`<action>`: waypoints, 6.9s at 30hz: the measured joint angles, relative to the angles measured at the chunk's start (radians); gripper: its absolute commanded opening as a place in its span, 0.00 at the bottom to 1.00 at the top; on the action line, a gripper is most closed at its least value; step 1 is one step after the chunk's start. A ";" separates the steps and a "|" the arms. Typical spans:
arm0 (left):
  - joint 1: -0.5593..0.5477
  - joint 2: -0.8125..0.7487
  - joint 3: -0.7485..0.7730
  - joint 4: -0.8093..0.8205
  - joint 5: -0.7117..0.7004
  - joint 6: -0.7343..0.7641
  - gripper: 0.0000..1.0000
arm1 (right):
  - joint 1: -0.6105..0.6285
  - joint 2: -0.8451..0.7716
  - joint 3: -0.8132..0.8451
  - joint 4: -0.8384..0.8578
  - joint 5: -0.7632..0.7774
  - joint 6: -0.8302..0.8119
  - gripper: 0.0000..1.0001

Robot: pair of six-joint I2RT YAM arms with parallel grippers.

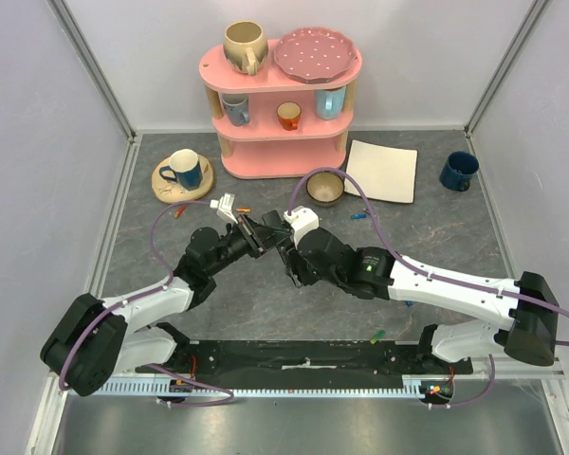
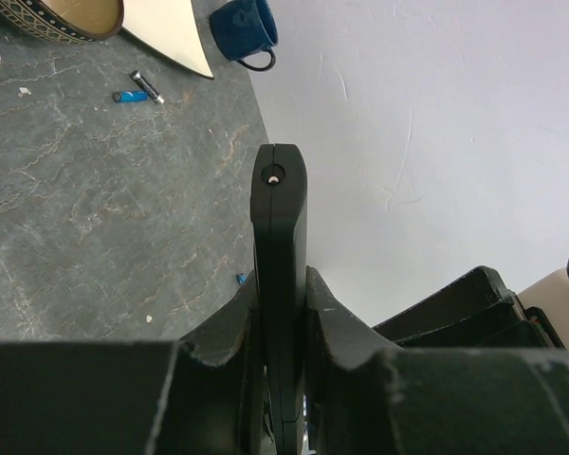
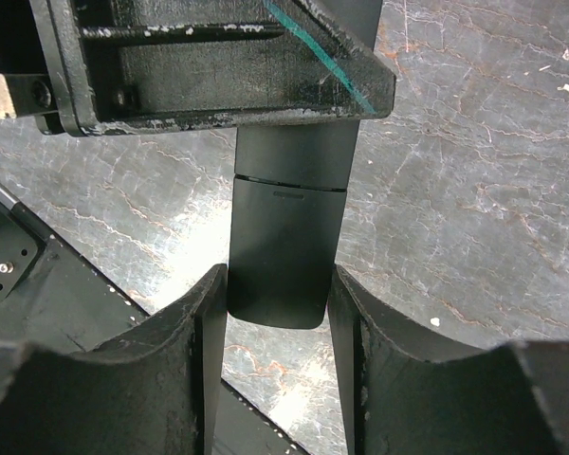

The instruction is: Load the batteries into the remote control

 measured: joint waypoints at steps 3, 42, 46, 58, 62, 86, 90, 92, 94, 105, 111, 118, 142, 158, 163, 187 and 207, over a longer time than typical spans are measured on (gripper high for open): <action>0.003 0.005 0.000 0.007 0.008 0.000 0.02 | 0.000 0.000 0.000 0.001 0.001 0.002 0.57; -0.017 -0.175 -0.172 0.298 -0.202 0.112 0.02 | -0.240 -0.188 -0.514 0.819 -0.372 0.562 0.94; -0.019 -0.180 -0.178 0.301 -0.216 0.137 0.02 | -0.242 -0.169 -0.537 0.960 -0.399 0.618 0.91; -0.050 -0.181 -0.178 0.320 -0.241 0.188 0.02 | -0.243 -0.097 -0.540 1.072 -0.414 0.666 0.82; -0.054 -0.181 -0.178 0.326 -0.249 0.192 0.02 | -0.246 -0.094 -0.540 1.072 -0.412 0.666 0.81; -0.070 -0.188 -0.195 0.335 -0.267 0.193 0.02 | -0.255 -0.025 -0.535 1.119 -0.399 0.693 0.73; -0.071 -0.188 -0.195 0.332 -0.272 0.196 0.02 | -0.255 -0.015 -0.529 1.122 -0.400 0.699 0.65; -0.071 -0.188 -0.195 0.332 -0.274 0.198 0.02 | -0.255 -0.015 -0.528 1.125 -0.401 0.699 0.60; -0.072 -0.188 -0.195 0.329 -0.275 0.202 0.02 | -0.255 -0.015 -0.528 1.126 -0.403 0.702 0.57; -0.072 -0.188 -0.195 0.322 -0.277 0.211 0.02 | -0.254 -0.015 -0.526 1.133 -0.410 0.706 0.47; -0.072 -0.193 -0.195 0.321 -0.283 0.211 0.02 | -0.255 -0.014 -0.523 1.135 -0.417 0.705 0.43; -0.072 -0.198 -0.195 0.321 -0.294 0.211 0.02 | -0.256 -0.014 -0.517 1.133 -0.426 0.689 0.36; -0.077 -0.181 -0.193 0.307 -0.293 0.200 0.02 | -0.257 -0.028 -0.453 0.936 -0.418 0.650 0.79; -0.076 -0.146 -0.165 0.213 -0.297 0.146 0.02 | -0.254 -0.230 -0.184 0.285 -0.361 0.247 0.92; -0.076 -0.072 -0.079 0.106 -0.243 0.093 0.02 | -0.185 -0.140 0.035 0.028 -0.196 0.073 0.93; -0.076 0.023 -0.049 0.075 -0.167 -0.002 0.02 | -0.051 0.027 0.108 -0.133 -0.025 -0.058 0.85; -0.076 0.023 -0.049 0.077 -0.161 -0.002 0.02 | -0.048 0.074 0.108 -0.116 -0.025 -0.074 0.67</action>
